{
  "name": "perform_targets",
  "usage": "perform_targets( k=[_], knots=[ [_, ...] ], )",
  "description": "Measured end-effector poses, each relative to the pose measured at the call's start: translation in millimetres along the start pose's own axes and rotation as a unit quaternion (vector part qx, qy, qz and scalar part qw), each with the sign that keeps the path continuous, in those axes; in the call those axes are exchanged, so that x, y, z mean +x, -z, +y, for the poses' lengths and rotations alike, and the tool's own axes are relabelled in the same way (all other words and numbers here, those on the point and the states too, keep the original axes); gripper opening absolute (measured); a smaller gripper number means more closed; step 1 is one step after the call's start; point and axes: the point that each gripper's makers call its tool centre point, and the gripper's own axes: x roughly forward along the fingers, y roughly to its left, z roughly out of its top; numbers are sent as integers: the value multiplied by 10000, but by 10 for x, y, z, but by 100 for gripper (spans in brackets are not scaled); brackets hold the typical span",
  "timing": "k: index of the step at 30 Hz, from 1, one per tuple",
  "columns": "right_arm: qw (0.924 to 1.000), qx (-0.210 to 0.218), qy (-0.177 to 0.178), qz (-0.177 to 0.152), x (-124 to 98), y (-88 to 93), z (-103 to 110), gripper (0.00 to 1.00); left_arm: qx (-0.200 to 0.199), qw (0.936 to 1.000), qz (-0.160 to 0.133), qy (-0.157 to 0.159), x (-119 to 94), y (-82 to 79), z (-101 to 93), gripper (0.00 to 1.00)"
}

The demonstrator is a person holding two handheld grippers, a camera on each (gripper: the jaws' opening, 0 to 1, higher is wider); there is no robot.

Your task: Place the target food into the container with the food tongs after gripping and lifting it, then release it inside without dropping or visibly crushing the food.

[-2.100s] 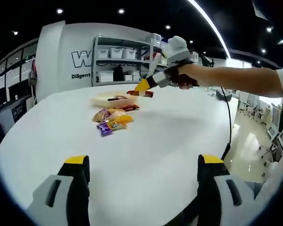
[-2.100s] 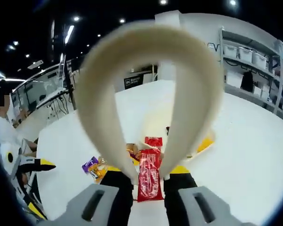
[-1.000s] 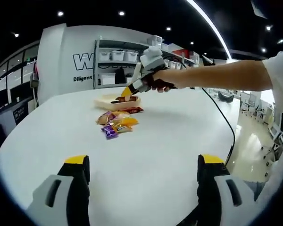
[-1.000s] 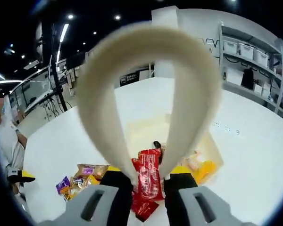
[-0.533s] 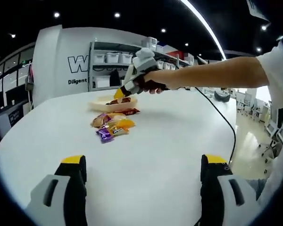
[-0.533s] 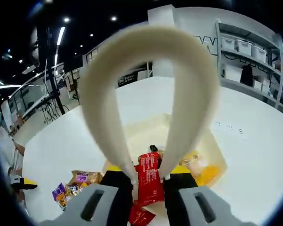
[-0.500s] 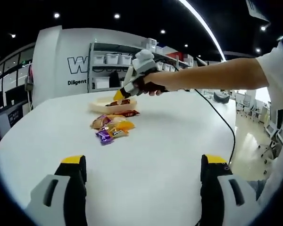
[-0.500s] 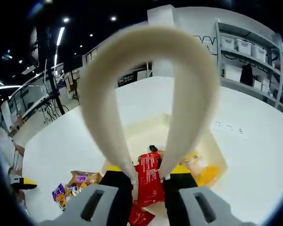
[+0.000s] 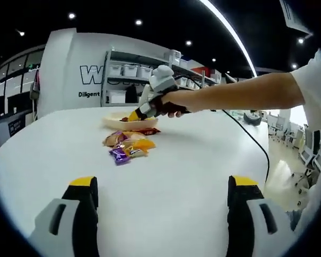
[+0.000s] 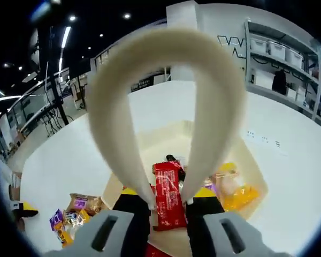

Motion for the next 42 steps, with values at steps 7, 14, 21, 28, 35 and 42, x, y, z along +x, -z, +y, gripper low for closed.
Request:
perform_targets(
  k=[7, 14, 21, 28, 35, 42],
  knots=[
    [9999, -98, -20, 1, 8, 1, 10, 20, -81, 9999, -91, 47, -12, -22, 3, 99],
    [9999, -120, -8, 30, 34, -18, -7, 20, -16, 9999, -104, 34, -7, -22, 10, 99],
    [10000, -62, 19, 34, 60, -50, -16, 21, -67, 9999, -142, 40, -11, -29, 17, 99],
    [9997, 10, 71, -244, -58, -189, -17, 21, -188, 9995, -213, 104, -21, -47, 18, 99],
    [9990, -63, 96, -441, -315, -353, 9, 20, -195, 9988, -384, 226, -30, -103, -13, 99],
    [9995, 127, 84, -294, -537, -303, 22, 15, -271, 9984, -394, 298, -28, -111, -36, 99]
  ],
)
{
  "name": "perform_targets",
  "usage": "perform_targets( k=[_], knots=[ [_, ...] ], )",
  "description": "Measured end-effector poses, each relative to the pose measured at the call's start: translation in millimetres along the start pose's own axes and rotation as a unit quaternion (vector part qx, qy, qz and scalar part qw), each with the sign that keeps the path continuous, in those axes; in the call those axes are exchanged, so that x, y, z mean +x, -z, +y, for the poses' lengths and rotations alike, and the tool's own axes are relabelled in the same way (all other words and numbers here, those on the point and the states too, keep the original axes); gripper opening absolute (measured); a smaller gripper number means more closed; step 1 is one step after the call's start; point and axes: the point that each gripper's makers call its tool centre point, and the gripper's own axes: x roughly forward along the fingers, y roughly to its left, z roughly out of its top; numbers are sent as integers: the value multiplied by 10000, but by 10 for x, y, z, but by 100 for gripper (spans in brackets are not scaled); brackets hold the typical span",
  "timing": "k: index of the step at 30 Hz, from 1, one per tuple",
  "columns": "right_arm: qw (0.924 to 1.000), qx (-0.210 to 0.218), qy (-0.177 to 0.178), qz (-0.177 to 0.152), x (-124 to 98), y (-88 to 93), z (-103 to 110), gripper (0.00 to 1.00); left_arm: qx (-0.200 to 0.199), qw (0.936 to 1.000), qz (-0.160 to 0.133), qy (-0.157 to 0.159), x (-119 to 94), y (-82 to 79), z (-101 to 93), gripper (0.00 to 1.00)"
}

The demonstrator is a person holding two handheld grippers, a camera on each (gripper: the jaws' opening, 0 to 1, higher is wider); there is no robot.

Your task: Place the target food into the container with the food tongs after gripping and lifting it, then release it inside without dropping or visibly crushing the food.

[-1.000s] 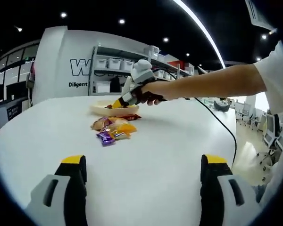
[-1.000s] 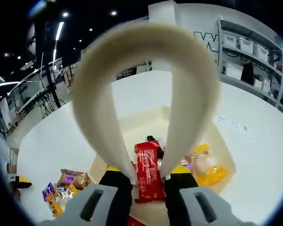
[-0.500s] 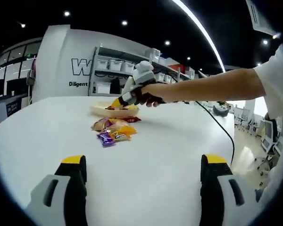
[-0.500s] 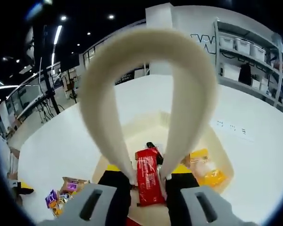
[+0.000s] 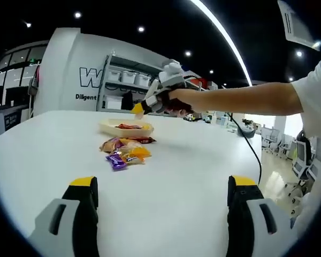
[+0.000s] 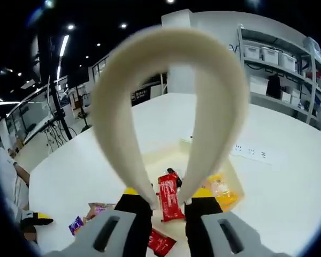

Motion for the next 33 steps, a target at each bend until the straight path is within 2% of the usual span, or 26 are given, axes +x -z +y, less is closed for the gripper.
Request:
perform_targets(
  k=[4, 9, 14, 19, 23, 27, 33],
  knots=[
    [10000, -13, -75, 10, -129, 40, 60, 16, 30, 10000, 83, 17, 6, 24, 1, 97],
    [9996, -40, -225, 171, -215, 244, 223, 16, -161, 9999, 41, 29, -1, 4, 24, 97],
    [9987, -15, -385, 322, -189, 467, 385, 17, -259, 9995, 145, 80, 15, 29, 15, 96],
    [9981, 31, -430, 438, -75, 623, 425, 18, -322, 9993, 177, 96, 14, 39, 12, 96],
    [9988, -17, -395, 286, -35, 587, 399, 18, -365, 9991, 203, 115, 15, 48, -2, 96],
    [9987, -65, -372, 330, -15, 622, 375, 17, -261, 9994, 215, 113, 22, 52, -4, 96],
    [9980, 156, -435, 435, -108, 686, 422, 15, -247, 9995, 146, 112, 14, 30, -1, 96]
  ],
)
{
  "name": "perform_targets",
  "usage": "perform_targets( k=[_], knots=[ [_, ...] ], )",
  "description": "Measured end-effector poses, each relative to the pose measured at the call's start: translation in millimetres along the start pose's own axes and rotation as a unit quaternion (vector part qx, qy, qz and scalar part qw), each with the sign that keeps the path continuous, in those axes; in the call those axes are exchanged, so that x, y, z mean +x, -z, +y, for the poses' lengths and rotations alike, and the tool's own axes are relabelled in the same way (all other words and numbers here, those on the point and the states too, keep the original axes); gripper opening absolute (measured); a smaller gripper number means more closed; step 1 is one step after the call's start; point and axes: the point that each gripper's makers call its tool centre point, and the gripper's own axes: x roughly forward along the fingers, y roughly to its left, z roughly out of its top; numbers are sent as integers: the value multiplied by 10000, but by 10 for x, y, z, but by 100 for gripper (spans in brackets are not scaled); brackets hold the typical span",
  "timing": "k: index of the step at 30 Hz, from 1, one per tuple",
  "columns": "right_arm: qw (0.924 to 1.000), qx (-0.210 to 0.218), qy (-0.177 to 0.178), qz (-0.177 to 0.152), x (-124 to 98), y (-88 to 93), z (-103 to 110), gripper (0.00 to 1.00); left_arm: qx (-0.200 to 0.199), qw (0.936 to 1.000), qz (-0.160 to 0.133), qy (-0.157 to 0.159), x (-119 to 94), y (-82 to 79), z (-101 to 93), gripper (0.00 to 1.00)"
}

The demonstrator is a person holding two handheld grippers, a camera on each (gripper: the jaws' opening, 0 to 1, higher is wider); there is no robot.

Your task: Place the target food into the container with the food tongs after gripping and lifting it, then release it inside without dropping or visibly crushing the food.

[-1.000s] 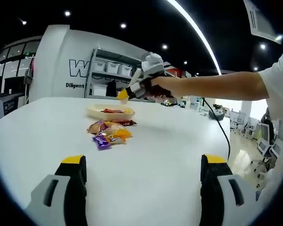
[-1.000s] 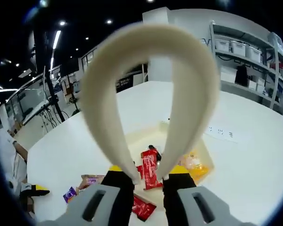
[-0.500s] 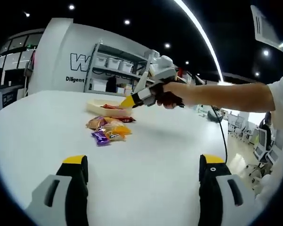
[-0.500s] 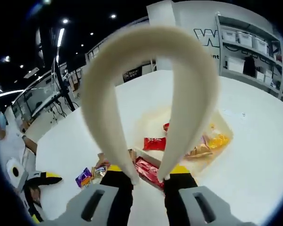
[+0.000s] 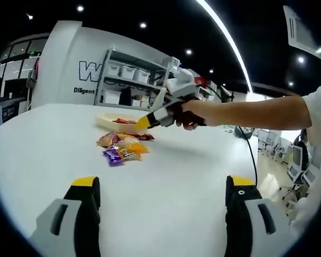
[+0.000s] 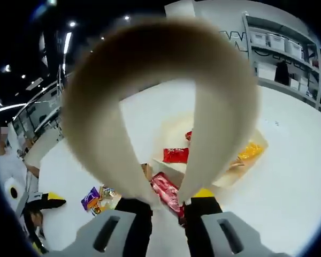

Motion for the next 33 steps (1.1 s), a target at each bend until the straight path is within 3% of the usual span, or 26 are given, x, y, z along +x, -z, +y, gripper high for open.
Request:
perform_targets(
  k=[5, 12, 15, 19, 21, 27, 33],
  knots=[
    [9999, -149, 67, 32, -128, 118, 87, 16, 1, 9999, 131, 52, 8, 47, -25, 95],
    [9999, -41, 46, 85, -338, 272, 175, 19, -30, 9999, -65, 91, -16, -8, -40, 95],
    [9985, -414, 340, -87, -385, 195, 64, 19, -4, 9999, -102, 110, -15, -19, -49, 95],
    [9993, -259, 219, -181, -372, 125, 81, 20, 53, 9999, 19, 97, -5, 26, -52, 95],
    [9986, -471, 77, -237, -328, 104, 125, 22, 133, 9999, 41, 92, -5, 40, -69, 94],
    [9958, -881, 236, -38, -245, 223, 73, 22, 138, 9999, -31, 33, -17, 19, -52, 94],
    [9975, -678, 186, 98, -170, 320, -2, 23, 92, 10000, -30, 22, -20, 23, -51, 94]
  ],
)
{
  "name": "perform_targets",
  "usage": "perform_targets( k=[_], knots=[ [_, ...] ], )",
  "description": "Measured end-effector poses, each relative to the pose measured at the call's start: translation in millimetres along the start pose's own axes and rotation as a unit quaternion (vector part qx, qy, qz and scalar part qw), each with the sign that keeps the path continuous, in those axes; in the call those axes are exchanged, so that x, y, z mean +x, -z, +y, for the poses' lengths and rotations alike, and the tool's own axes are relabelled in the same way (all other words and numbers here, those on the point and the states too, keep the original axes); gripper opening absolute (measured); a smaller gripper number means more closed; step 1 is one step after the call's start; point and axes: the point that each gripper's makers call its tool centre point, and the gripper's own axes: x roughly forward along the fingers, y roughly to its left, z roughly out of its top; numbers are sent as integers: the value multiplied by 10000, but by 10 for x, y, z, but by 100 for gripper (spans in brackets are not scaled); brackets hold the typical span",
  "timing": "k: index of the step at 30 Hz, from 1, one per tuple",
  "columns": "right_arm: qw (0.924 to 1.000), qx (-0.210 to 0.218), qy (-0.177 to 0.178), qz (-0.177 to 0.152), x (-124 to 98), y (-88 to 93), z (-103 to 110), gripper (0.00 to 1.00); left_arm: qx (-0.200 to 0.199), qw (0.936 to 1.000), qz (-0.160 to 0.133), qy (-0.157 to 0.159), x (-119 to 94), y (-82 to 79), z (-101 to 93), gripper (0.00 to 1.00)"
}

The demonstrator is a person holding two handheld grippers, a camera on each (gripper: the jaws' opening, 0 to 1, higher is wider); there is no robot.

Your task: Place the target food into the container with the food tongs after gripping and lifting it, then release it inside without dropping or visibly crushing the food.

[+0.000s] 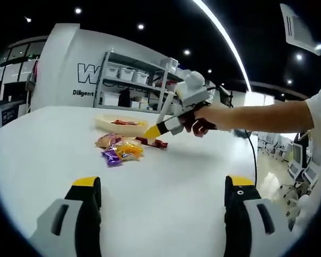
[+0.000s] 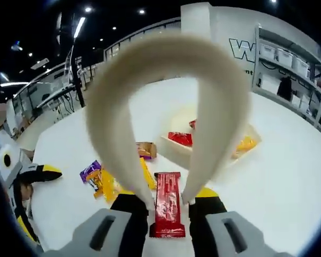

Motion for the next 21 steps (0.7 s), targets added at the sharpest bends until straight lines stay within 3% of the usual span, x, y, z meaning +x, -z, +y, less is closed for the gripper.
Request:
perform_targets(
  k=[9, 12, 21],
  knots=[
    [9999, 94, -6, 65, -34, 30, 0, 17, -11, 10000, -20, -11, -1, -10, 5, 93],
    [9991, 413, -110, -15, -111, 12, 4, 17, 32, 10000, -35, -15, 1, -14, 0, 92],
    [9976, 618, -91, -315, -375, -97, -65, 17, 74, 10000, 23, -28, 10, 3, 1, 92]
  ],
)
